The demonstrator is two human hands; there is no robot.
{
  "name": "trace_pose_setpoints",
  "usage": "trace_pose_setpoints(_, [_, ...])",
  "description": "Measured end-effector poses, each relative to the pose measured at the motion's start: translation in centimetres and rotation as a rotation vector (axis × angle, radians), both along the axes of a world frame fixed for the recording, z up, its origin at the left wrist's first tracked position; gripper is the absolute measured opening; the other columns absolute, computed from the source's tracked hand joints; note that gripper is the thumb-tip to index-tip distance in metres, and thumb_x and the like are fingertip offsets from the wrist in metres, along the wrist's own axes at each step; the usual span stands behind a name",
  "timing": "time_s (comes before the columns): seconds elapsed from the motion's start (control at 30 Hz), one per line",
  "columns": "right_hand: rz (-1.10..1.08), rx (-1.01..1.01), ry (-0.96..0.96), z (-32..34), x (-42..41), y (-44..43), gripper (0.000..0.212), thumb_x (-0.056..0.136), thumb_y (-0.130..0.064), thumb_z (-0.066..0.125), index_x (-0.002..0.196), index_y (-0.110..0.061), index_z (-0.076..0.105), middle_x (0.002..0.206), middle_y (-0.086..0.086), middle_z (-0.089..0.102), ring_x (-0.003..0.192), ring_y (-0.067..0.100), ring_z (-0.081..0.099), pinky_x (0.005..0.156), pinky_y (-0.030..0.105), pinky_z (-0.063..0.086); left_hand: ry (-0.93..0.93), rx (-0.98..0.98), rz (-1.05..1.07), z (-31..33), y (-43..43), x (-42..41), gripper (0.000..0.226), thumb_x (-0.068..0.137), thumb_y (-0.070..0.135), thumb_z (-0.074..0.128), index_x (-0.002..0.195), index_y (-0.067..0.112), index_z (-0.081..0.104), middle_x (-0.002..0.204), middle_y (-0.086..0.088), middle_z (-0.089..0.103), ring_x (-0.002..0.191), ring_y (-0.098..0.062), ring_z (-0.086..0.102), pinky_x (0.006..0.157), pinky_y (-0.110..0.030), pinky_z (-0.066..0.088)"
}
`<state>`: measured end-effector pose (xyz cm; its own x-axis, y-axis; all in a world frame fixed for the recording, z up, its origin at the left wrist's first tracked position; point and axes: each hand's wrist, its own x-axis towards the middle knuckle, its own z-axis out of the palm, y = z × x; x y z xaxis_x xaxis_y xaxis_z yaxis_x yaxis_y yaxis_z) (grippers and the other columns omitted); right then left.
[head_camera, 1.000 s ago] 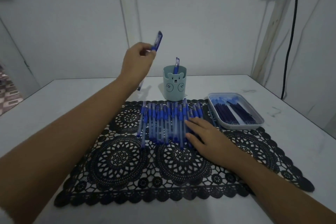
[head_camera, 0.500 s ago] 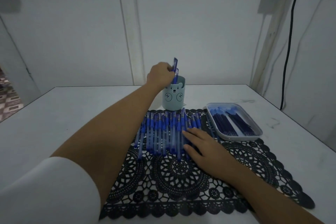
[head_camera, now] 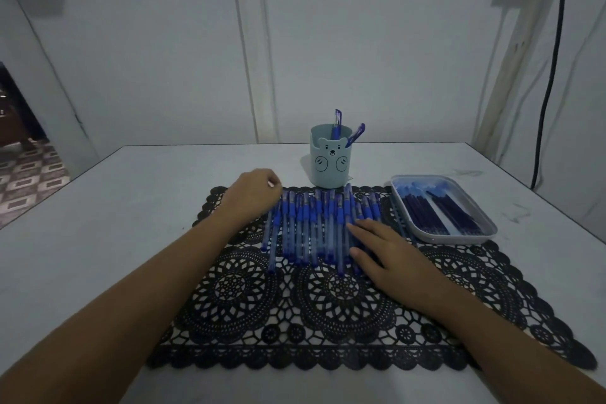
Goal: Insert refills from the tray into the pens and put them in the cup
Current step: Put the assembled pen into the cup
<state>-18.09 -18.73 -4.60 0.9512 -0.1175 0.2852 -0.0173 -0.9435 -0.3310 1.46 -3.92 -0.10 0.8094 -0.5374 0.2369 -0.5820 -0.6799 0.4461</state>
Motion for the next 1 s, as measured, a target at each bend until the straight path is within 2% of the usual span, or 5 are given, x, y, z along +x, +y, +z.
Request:
trace_pose_setpoints(0.2, [-0.006, -0.016, -0.009, 0.0, 0.0, 0.1, 0.049, 0.097, -0.036, 0.036, 0.143, -0.022, 0.027, 0.149, -0.008, 0.025, 0.136, 0.006, 0.019, 0.097, 0.006, 0.004, -0.01, 0.082, 0.1, -2.6, 1.6, -1.0, 0.023, 0.092, 0.036, 0.045, 0.104, 0.022, 0.058, 0.088, 0.005, 0.058, 0.074, -0.013, 0.054, 0.061, -0.027, 0.04])
trace_pose_setpoints(0.37, [-0.01, -0.023, -0.009, -0.1, 0.0, 0.1, 0.049, 0.097, -0.036, 0.036, 0.143, -0.023, 0.027, 0.149, -0.008, 0.026, 0.136, 0.005, 0.019, 0.097, 0.005, 0.002, 0.081, 0.097, 0.097, -2.3, 1.6, -0.6, 0.018, 0.092, 0.029, 0.048, 0.104, 0.018, 0.056, 0.106, -0.001, 0.059, 0.089, -0.016, 0.052, 0.079, -0.031, 0.042])
trace_pose_setpoints(0.53, [-0.009, -0.014, -0.003, -0.1, 0.0, 0.1, 0.049, 0.097, -0.036, 0.036, 0.143, -0.023, 0.027, 0.149, -0.008, 0.026, 0.136, 0.005, 0.019, 0.099, 0.007, 0.003, 0.176, 0.107, 0.048, -1.8, 1.8, -1.0, 0.023, 0.087, 0.021, 0.053, 0.109, 0.017, 0.054, 0.107, -0.001, 0.057, 0.094, -0.017, 0.053, 0.083, -0.031, 0.043])
trace_pose_setpoints(0.77, [-0.011, -0.004, 0.007, 0.0, -0.1, 0.1, 0.049, 0.097, -0.036, 0.037, 0.143, -0.022, 0.028, 0.149, -0.007, 0.027, 0.136, 0.006, 0.02, 0.101, 0.009, 0.007, 0.037, 0.17, 0.008, -0.9, 1.7, -2.1, 0.024, 0.082, 0.014, 0.058, 0.1, 0.009, 0.043, 0.074, -0.002, 0.05, 0.062, -0.014, 0.045, 0.051, -0.026, 0.034])
trace_pose_setpoints(1.0, [0.007, 0.061, -0.045, 0.0, -0.2, 0.1, 0.048, 0.097, -0.035, 0.035, 0.142, -0.019, 0.031, 0.144, -0.006, 0.033, 0.13, -0.001, 0.021, 0.097, 0.005, 0.005, -0.028, -0.044, 0.07, 0.5, 2.9, -2.7, 0.023, 0.082, 0.013, 0.056, 0.099, 0.011, 0.04, 0.075, -0.007, 0.057, 0.059, -0.016, 0.048, 0.049, -0.028, 0.037])
